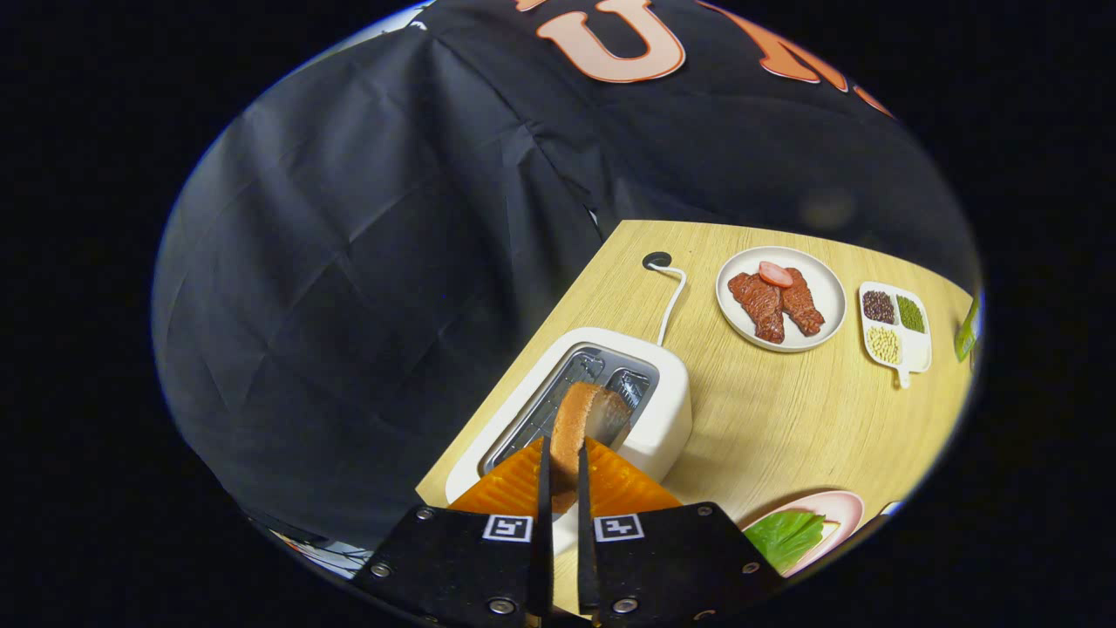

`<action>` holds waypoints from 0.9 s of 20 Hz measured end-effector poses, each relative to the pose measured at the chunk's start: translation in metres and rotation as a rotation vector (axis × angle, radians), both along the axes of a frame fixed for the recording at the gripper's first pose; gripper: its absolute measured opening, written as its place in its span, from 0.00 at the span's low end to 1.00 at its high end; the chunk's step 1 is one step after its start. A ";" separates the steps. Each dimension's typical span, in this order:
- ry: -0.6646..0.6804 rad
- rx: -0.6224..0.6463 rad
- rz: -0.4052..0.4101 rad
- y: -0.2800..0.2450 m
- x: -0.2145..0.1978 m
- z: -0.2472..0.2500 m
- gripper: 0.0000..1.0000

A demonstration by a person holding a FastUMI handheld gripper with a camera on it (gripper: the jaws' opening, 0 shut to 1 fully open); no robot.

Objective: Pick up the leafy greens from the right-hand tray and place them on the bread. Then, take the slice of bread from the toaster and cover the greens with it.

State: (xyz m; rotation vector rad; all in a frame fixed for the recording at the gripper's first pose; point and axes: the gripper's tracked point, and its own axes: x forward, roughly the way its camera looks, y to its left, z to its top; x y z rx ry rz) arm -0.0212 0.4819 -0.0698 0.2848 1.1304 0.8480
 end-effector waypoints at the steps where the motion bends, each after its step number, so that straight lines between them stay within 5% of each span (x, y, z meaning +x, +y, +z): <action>1: -0.004 0.005 -0.002 -0.006 0.000 0.006 0.11; 11: -0.124 0.178 -0.109 -0.070 0.005 0.074 0.11; 18: -0.144 0.216 -0.190 -0.136 -0.005 0.079 0.11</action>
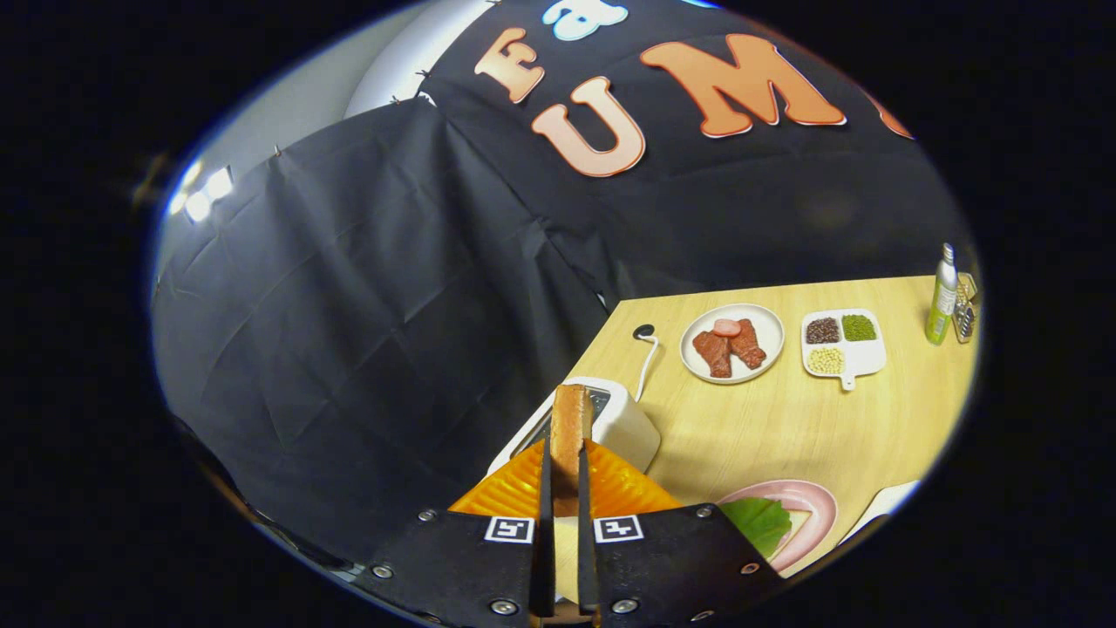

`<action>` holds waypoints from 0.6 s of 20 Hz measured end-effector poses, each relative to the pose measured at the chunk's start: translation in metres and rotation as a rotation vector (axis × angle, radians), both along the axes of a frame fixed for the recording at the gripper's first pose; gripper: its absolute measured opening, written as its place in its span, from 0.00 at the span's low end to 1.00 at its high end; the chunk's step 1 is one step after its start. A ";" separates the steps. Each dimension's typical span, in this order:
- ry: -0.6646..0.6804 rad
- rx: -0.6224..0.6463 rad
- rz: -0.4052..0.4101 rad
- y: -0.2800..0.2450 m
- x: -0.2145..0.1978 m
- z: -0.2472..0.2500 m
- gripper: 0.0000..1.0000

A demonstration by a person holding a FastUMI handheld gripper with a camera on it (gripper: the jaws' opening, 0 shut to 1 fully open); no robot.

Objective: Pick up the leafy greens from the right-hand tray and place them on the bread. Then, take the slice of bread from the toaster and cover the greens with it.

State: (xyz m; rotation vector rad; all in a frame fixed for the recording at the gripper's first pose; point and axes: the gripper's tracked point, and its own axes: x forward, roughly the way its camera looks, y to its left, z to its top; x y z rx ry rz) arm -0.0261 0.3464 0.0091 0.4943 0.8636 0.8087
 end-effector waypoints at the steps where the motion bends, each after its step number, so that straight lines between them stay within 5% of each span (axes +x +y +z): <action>1: 0.006 0.006 -0.012 -0.008 -0.003 -0.001 0.11; 12: 0.076 0.031 -0.061 -0.064 -0.033 -0.037 0.11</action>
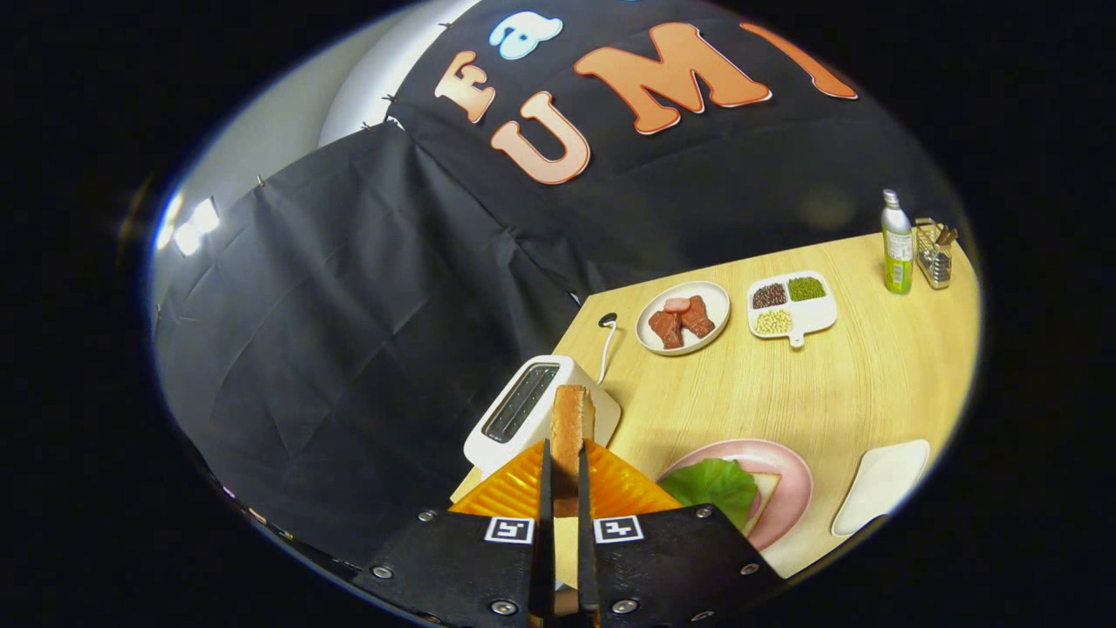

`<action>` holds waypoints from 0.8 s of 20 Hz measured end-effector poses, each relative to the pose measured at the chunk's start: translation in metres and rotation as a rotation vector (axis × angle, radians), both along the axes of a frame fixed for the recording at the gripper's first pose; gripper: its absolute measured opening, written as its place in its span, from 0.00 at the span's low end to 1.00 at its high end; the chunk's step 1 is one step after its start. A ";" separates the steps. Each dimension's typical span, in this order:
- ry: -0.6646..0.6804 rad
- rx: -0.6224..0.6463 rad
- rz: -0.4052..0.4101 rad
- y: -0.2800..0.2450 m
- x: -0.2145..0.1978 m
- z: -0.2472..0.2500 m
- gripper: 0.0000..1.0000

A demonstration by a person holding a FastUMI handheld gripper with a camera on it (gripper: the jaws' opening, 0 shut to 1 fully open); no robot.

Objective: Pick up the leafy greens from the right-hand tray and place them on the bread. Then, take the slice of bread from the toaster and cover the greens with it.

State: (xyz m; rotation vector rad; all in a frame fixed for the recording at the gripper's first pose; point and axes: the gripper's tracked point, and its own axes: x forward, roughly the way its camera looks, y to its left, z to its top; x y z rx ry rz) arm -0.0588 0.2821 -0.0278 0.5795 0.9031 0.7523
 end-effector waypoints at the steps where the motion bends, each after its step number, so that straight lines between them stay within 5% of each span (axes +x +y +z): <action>1: 0.009 0.003 -0.004 -0.003 -0.002 -0.004 0.11; 16: 0.137 -0.010 -0.032 -0.022 -0.020 -0.084 0.11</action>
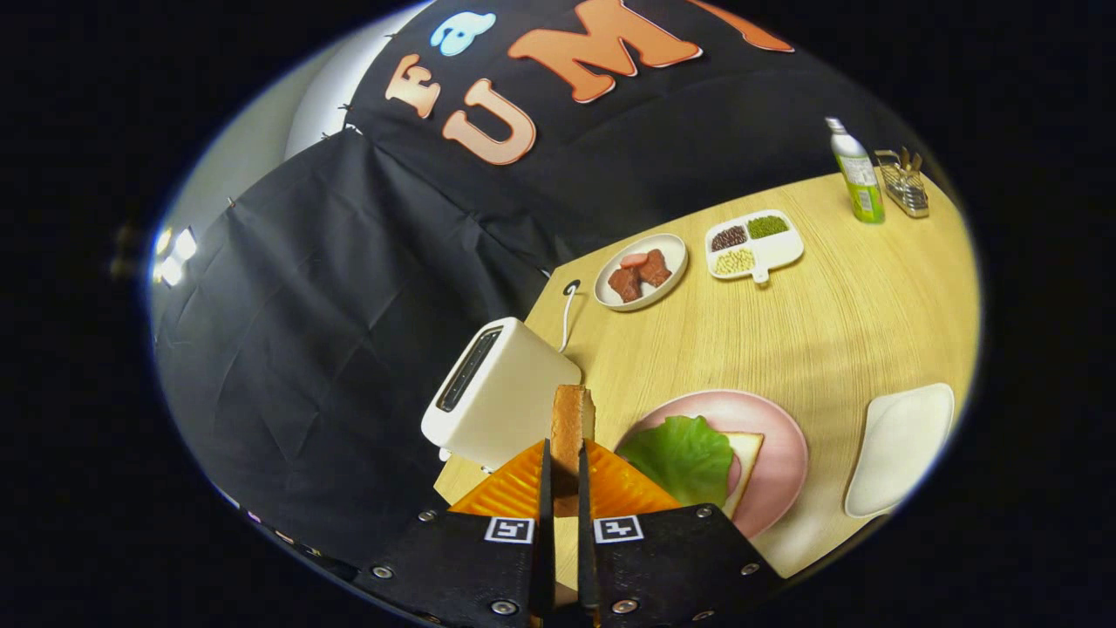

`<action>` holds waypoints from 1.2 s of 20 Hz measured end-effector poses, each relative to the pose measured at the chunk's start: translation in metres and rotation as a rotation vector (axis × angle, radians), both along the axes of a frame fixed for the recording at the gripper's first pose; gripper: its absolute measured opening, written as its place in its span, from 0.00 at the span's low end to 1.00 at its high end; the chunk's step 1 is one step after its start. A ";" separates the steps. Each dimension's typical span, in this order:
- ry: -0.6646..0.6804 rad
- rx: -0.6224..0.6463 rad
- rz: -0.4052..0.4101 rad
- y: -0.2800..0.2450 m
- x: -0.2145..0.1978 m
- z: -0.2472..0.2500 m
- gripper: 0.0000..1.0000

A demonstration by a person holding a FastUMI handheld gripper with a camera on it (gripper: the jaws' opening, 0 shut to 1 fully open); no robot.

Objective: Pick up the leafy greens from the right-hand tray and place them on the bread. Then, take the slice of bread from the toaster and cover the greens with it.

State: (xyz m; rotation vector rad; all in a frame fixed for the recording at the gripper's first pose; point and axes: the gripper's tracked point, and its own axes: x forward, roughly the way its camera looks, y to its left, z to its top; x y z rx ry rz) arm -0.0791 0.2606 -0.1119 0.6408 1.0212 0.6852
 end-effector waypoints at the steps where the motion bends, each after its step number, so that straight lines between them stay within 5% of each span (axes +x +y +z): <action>1: 0.011 0.002 -0.003 -0.001 -0.001 -0.004 0.11; 24: 0.051 -0.129 -0.061 -0.051 -0.008 -0.087 0.11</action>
